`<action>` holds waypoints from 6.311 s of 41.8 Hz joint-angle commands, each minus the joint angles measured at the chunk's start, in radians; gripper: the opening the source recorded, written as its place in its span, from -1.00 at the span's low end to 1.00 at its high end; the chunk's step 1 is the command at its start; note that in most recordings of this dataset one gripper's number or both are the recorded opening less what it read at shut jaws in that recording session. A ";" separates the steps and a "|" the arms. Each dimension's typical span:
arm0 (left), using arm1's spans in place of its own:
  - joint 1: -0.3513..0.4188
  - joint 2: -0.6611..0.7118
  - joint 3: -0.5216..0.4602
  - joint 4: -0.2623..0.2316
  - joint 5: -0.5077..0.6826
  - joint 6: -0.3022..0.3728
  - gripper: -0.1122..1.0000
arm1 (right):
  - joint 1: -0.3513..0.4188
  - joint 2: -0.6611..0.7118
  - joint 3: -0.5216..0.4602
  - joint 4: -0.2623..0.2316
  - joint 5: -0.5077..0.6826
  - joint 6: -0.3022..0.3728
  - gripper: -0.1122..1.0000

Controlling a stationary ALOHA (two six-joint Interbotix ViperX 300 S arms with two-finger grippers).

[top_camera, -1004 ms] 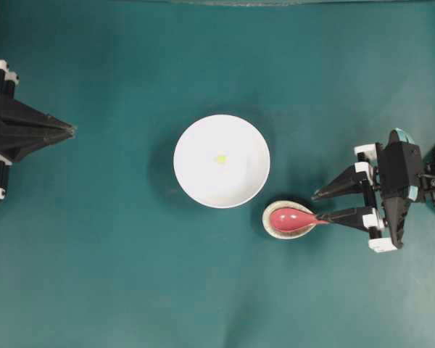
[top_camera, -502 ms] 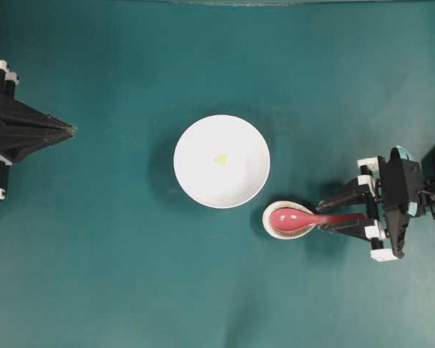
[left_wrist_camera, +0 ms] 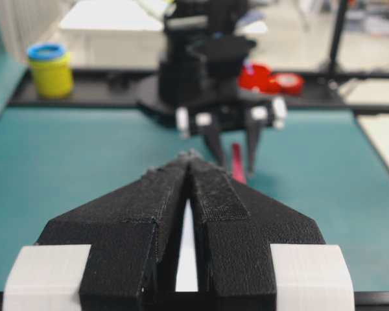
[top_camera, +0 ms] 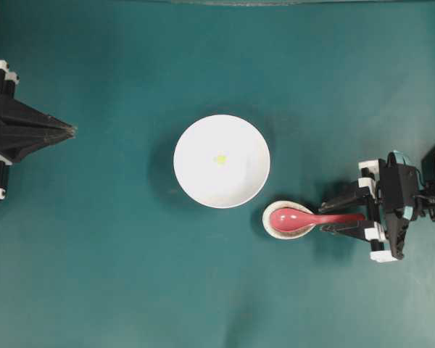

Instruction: Scoop the yellow hexagonal prism block from the bowl with a spoon using the right arm.

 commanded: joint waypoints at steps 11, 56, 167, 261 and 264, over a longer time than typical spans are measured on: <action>0.000 0.009 -0.021 0.003 -0.005 0.005 -0.79 | 0.005 -0.008 -0.005 0.002 -0.005 -0.002 0.08; 0.000 0.009 -0.021 0.003 -0.003 0.006 -0.79 | -0.064 -0.267 -0.046 0.002 0.164 -0.018 -0.37; 0.002 0.006 -0.023 0.003 -0.003 0.006 -0.79 | -0.549 0.021 -0.839 -0.156 1.405 -0.061 -0.37; 0.002 0.009 -0.023 0.003 -0.005 0.006 -0.79 | -0.489 -0.135 -0.854 -0.149 1.049 -0.075 -0.37; 0.002 0.009 -0.021 0.003 -0.005 0.006 -0.79 | -0.486 -0.164 -0.838 -0.149 1.029 -0.075 -0.37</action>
